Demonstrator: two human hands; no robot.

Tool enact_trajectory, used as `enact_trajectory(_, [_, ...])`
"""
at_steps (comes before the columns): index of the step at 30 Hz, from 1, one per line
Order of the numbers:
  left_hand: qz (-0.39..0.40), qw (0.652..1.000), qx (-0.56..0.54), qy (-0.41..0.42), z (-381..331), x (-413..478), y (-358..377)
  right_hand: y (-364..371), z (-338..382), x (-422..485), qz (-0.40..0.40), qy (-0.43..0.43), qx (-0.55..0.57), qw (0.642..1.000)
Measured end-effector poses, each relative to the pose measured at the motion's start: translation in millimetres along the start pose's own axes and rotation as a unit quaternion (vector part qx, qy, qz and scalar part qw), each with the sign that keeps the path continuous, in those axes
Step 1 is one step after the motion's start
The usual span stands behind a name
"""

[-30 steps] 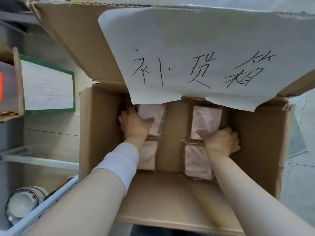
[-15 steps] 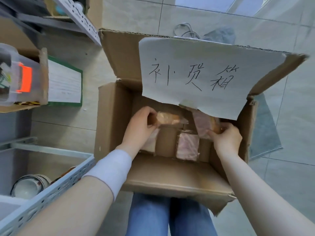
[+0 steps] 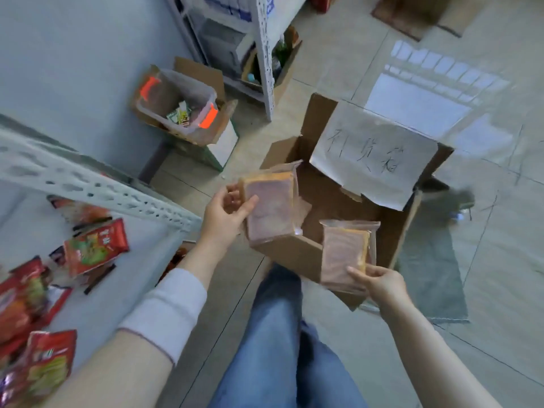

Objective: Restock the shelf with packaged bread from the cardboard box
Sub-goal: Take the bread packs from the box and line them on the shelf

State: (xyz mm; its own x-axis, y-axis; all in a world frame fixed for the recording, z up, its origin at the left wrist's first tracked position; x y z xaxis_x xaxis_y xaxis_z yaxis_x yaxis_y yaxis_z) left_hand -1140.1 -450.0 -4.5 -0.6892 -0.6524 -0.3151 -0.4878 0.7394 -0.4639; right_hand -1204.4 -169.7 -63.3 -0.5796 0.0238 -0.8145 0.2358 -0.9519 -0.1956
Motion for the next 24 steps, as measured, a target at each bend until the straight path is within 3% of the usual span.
enact_trajectory(6, [-0.151,0.984,-0.098,0.012,-33,-112,-152,55,34,-147,0.168,-0.107,-0.038,0.979])
enact_trajectory(13, [-0.324,0.935,-0.115,0.087,-51,-253,-385,176,61,-348,0.348,-0.24,-0.059,0.904])
enact_trajectory(17, [-0.411,0.9,-0.113,0.092,-3,-342,-515,268,29,-451,0.429,-0.296,-0.081,0.85])
enact_trajectory(24, [-0.547,0.832,-0.09,-0.014,136,-449,-685,454,-62,-589,0.522,-0.312,-0.098,0.788])
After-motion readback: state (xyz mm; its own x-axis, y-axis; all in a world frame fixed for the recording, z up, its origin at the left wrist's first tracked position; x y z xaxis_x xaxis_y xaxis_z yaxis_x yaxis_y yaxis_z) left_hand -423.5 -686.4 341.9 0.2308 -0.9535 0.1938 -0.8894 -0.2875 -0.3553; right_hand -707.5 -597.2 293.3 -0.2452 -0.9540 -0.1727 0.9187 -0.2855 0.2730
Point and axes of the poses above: each hand's wrist, its own x-axis towards the middle knuckle, its own y-axis out of the palm, z = x × y, the point moved 2 cm from there along x, towards the middle knuckle, and after that the axes turned 13 degrees about x, right-handed, at the moved point
